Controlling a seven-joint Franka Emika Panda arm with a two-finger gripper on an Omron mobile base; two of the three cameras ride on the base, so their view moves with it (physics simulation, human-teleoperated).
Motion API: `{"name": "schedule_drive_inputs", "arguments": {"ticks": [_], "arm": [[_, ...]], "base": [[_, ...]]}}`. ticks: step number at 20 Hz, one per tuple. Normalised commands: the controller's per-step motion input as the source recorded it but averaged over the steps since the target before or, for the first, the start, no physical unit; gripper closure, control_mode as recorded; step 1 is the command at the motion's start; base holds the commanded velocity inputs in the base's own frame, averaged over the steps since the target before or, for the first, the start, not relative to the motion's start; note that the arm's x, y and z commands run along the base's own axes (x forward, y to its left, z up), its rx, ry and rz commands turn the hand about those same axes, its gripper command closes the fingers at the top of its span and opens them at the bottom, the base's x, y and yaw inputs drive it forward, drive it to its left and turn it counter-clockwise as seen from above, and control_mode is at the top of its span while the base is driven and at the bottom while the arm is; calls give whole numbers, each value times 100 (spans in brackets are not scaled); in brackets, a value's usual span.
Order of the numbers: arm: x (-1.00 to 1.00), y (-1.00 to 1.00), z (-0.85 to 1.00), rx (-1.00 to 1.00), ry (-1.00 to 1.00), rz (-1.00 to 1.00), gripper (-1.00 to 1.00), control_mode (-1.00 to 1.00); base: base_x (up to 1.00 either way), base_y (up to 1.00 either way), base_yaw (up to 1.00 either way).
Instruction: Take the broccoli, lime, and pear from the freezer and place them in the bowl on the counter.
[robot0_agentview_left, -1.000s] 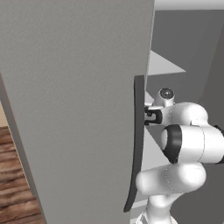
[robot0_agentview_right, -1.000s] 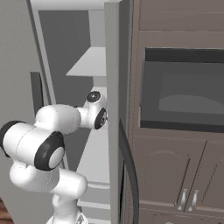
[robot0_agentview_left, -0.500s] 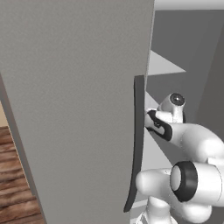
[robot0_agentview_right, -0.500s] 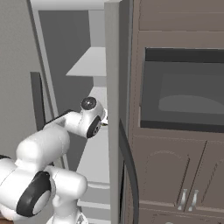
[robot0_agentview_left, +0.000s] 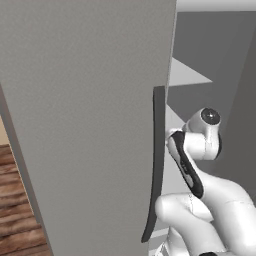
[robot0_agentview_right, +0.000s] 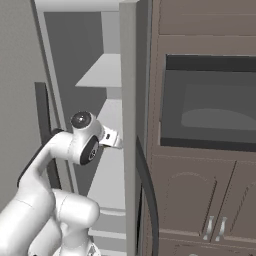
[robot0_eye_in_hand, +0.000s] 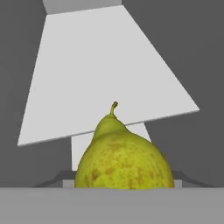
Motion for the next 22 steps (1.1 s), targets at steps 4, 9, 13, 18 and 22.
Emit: {"name": "schedule_drive_inputs", "arguments": {"ticks": [4,9,13,18,22], "arm": [[-86,14,41,-3,0,0,100,-100],[-70,6,46,-1,0,3,100,-100],[-59,1,64,0,1,2,100,-100],[-73,1,55,-1,0,0,100,-100],[-73,7,55,-2,2,0,100,-100]], "base": [[0,0,0],[0,0,0],[0,0,0],[0,0,0],[0,0,0]]}}
